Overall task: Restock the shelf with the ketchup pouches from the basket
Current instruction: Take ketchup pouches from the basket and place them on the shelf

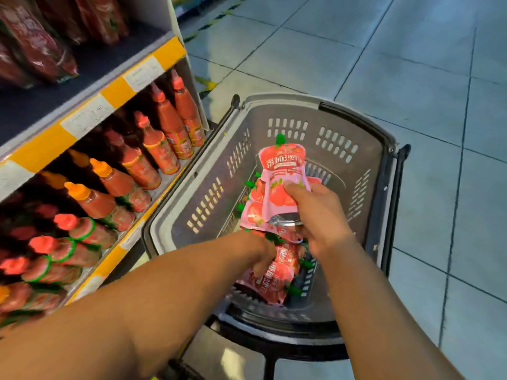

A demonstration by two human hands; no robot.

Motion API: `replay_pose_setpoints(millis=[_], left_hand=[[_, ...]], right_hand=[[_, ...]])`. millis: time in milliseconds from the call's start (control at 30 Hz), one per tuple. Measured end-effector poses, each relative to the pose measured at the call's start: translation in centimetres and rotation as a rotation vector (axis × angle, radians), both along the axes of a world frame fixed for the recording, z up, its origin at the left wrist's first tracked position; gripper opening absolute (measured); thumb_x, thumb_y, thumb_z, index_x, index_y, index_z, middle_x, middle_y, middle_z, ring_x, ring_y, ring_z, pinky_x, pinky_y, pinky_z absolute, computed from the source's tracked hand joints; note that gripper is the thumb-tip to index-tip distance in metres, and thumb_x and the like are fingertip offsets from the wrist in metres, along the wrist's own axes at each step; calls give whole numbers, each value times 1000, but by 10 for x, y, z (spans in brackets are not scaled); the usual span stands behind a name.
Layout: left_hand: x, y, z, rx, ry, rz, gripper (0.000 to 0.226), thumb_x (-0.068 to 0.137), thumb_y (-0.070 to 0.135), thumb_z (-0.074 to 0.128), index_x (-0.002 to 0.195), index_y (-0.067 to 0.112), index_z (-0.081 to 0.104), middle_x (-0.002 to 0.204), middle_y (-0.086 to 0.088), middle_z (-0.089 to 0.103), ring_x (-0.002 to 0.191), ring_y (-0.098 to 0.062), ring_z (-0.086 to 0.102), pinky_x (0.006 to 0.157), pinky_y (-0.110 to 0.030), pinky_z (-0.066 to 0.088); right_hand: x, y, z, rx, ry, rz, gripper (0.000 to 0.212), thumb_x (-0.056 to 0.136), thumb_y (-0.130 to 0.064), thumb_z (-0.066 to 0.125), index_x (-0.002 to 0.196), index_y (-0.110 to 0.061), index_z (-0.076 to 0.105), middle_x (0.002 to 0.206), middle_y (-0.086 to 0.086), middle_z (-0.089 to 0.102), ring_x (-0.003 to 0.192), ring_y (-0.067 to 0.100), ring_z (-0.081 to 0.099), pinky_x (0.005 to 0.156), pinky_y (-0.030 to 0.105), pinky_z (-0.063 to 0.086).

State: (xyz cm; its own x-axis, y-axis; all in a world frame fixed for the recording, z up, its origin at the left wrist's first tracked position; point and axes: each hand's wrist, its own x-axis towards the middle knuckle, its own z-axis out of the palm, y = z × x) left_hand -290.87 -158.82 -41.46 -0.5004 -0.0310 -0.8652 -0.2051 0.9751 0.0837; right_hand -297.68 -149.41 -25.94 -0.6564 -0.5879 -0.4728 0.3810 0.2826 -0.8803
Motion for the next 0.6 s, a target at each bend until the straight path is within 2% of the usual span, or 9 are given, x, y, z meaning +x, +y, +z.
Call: replay_pose_setpoints(millis=[100,233,333,433,533,600], left_hand=[[0,0,-8,-9,-14,9,54,82,23,81,132,9,65,125,-10,70,106,-30,69,87,-41,59],[1,2,3,-78,33,-85,64,81,32,86,137,15,62,127,-7,66,110,-31,65,97,-47,57],[5,6,7,-105,1,-136,62,89,29,79,144,13,56,135,-10,63,118,-33,62,103,-50,53],[7,8,12,-100,-2,-73,54,94,22,72,144,9,55,138,-14,61,121,-34,60,107,-51,50],[7,3,20,-40,7,-53,51,91,14,74,139,3,59,133,-14,64,111,-33,63,103,-47,53],[9,-4,27,-2,11,-26,48,84,9,80,130,1,66,118,-15,71,93,-31,64,89,-42,56]], right_hand=[[-1,0,0,-30,-6,10,8,95,-20,73,91,-17,79,88,6,82,83,28,80,85,53,64],[-6,2,-2,-34,-13,13,7,96,-20,72,97,-18,78,89,6,83,81,26,81,81,49,64],[-8,4,-4,-27,-26,15,9,97,-21,71,101,-19,79,89,5,83,76,23,80,74,43,64],[-6,1,-3,-37,-50,41,9,98,-22,70,103,-20,78,90,4,83,75,21,80,68,37,61],[-3,-5,0,-91,-70,71,12,100,-19,69,110,-20,76,96,4,83,85,24,81,75,43,64],[-1,-10,3,-141,-75,86,14,100,-18,69,113,-19,74,99,6,82,89,27,81,80,48,64]])
